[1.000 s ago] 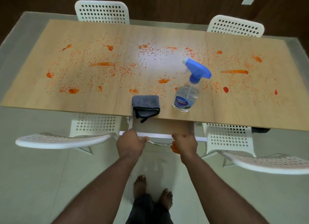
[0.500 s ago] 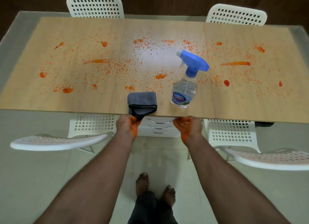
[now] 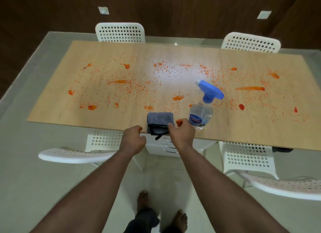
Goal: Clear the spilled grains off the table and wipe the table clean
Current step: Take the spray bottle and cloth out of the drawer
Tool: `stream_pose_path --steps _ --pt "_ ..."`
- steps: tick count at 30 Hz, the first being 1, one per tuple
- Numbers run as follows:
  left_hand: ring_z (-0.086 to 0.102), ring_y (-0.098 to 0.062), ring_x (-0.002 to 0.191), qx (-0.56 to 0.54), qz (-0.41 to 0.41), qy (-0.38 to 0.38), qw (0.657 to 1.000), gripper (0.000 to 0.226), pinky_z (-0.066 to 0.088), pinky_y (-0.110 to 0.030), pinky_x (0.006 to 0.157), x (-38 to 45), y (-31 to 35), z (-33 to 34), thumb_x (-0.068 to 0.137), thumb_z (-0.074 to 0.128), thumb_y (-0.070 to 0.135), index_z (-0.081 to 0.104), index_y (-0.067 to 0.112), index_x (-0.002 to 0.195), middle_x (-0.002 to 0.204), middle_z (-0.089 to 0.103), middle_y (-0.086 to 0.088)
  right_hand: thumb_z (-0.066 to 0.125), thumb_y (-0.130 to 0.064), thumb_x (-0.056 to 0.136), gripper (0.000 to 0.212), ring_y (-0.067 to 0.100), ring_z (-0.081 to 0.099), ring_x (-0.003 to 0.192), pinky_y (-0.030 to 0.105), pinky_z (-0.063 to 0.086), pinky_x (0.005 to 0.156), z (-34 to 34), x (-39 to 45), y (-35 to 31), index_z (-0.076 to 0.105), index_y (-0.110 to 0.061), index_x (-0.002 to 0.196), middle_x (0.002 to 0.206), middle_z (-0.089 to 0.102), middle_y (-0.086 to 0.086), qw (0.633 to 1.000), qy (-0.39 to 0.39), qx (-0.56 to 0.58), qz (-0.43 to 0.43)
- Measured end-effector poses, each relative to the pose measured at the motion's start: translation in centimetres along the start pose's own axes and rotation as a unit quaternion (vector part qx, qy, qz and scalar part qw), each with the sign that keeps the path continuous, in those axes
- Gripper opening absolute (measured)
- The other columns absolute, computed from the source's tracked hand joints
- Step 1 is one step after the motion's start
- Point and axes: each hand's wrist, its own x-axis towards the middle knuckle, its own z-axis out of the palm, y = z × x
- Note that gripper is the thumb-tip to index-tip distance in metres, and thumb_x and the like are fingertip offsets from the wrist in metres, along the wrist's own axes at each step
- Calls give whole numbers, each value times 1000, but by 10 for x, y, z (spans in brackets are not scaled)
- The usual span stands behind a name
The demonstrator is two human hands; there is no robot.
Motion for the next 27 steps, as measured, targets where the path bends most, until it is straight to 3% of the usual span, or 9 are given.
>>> stream_pose_path --steps 3,7,11,16,20,24,27 --pt "57 -32 127 98 50 -16 994 51 49 -37 101 15 -15 -25 95 65 19 58 7 143 139 62 -15 81 -39 88 61 28 65 107 28 45 81 20 12 -17 59 -4 133 121 68 11 999 -1 -39 26" --pt "47 -30 134 210 124 -58 968 47 48 -42 104 37 -42 -48 97 64 24 57 11 141 143 55 -11 86 -48 78 75 32 64 117 37 52 86 47 21 -25 58 -5 132 128 65 13 993 13 -103 62" --pt "48 -33 134 281 222 -91 929 44 49 -44 103 58 -64 -65 94 64 22 61 10 136 144 53 -13 90 -39 70 58 28 70 93 37 59 71 64 20 -40 66 -7 111 106 72 10 981 14 -69 180" --pt "43 -29 143 243 304 -131 912 53 43 -42 112 77 -85 -88 101 61 30 54 10 149 156 48 -9 89 -29 68 32 23 68 79 40 63 71 91 -2 -61 69 -12 87 86 71 7 967 70 29 243" --pt "49 -28 135 236 367 -152 887 46 45 -40 107 93 -111 -121 102 61 30 59 13 145 145 58 -5 86 -23 70 29 28 70 83 44 63 71 127 -29 -92 70 -8 89 89 72 11 952 111 133 254" --pt "51 -26 132 221 377 -139 889 45 46 -39 106 105 -146 -159 100 63 24 61 15 144 143 60 -3 87 -20 69 34 34 72 92 54 63 80 164 -60 -120 71 -10 97 98 74 14 944 95 206 240" --pt "50 -28 134 213 372 -114 896 49 44 -39 108 121 -177 -188 96 67 20 59 15 145 145 58 -5 85 -10 76 26 35 71 94 52 62 81 196 -79 -144 70 -8 98 101 72 16 946 80 220 226"
